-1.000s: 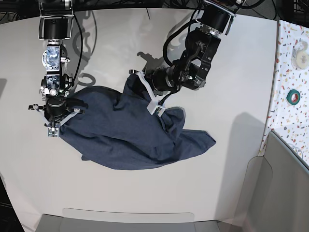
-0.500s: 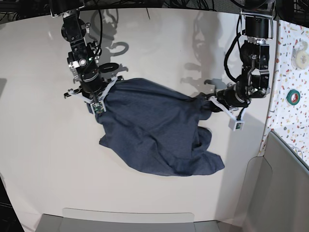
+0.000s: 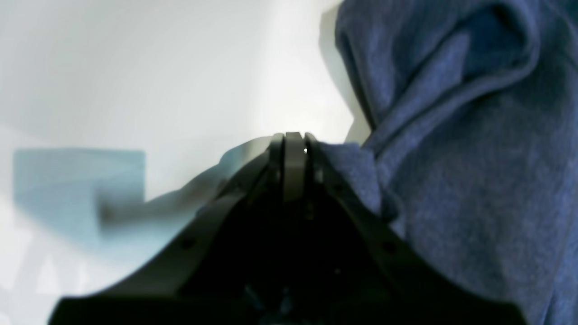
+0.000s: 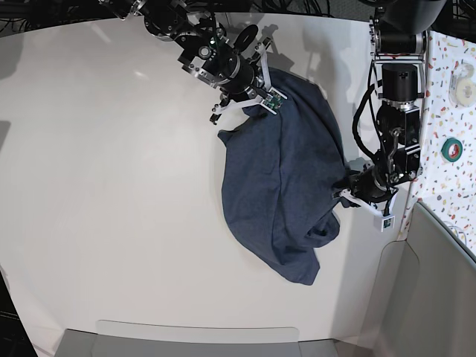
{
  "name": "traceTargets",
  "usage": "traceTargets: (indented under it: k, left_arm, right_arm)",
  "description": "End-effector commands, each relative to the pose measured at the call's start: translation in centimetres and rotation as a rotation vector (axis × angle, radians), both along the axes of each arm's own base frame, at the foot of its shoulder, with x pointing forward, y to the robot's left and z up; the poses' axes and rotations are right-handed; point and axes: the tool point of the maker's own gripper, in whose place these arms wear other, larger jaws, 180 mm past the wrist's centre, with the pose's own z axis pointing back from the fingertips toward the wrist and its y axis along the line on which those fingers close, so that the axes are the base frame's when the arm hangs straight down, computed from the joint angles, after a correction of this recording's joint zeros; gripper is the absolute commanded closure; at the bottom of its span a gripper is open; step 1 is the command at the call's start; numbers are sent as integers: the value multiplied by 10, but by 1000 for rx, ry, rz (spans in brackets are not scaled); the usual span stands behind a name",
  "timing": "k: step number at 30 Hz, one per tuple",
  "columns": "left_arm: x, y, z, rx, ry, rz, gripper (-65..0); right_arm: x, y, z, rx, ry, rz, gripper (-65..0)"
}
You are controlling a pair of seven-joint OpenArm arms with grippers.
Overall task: Layout the t-shirt on the table in an organized manner, then fold the t-shirt properly
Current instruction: 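Pull the shirt apart with both grippers, stretching it lengthwise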
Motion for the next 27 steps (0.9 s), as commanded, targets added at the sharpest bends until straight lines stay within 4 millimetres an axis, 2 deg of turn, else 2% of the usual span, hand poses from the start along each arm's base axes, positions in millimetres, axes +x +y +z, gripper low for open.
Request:
traceTargets:
  k: [1,4,6,9,12,15,18,20,23,25,27]
  left_arm:
    - [3,-3,3,3,17,-8,-6]
    - [13,-7,20,1,-32,-16,-85]
    - [22,-11,42,11,-98,-32,-164]
    - [16,-16,58,25,-160,-52,-235]
    - [6,-10,76,32,-221,-36,-241]
    - [-9,-8,79,42,-240,-32,-240]
    - [-24,-7,72,48,-226,-34,-240]
    - [-32,-8,64,49,-205,-37,-240]
    - [-42,-8,54,49,-178,-38,-240]
    - [-45,-7,51,50,-170,-38,-240]
    - [-44,-10,59,54,-193,-46,-240]
  right_arm:
    - [10,0,14,16,-43,-6,0]
    - [22,0,39,65,-99,-26,0]
    - [30,-2,64,112,-153,-48,0]
    - [40,-8,93,163,-218,-83,0]
    - [46,-10,105,189,-243,-105,0]
    - [55,-16,109,210,-244,-162,0]
    - [69,-42,108,227,-239,-288,-2]
    - [81,-70,106,239,-254,-394,-38]
    - [91,-112,100,223,-262,-530,-173]
    - [91,-127,96,219,-251,-570,-262]
    - [91,-132,88,227,-219,-583,-317]
